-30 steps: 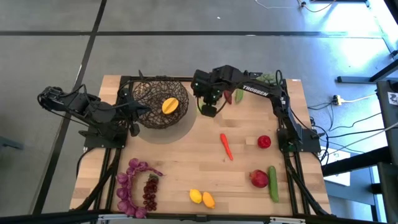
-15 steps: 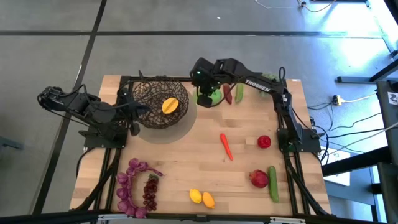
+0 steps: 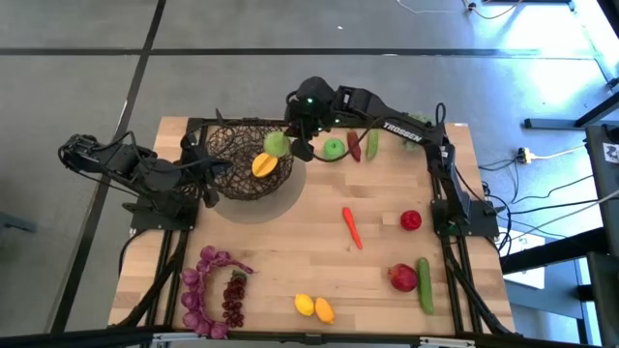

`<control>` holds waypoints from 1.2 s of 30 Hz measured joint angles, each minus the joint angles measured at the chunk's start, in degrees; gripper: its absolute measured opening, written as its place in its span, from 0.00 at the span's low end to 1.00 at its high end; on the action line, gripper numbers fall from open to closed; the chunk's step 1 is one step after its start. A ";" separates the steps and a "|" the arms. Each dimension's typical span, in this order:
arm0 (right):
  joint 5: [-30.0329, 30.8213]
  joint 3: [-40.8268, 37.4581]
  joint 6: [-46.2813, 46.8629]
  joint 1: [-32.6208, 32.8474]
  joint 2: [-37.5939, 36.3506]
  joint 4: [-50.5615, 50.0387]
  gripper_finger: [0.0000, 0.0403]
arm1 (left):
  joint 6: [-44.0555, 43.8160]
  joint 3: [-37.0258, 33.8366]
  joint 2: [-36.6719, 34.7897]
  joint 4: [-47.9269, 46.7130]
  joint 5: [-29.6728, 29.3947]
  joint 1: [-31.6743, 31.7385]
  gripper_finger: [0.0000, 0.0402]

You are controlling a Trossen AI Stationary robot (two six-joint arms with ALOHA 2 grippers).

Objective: Build produce basket
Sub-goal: Put the green pear into the black wire basket

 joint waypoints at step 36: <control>-4.42 -0.07 -0.96 1.80 16.56 0.15 0.00 | 0.02 0.00 -0.02 -1.64 -1.05 0.00 0.00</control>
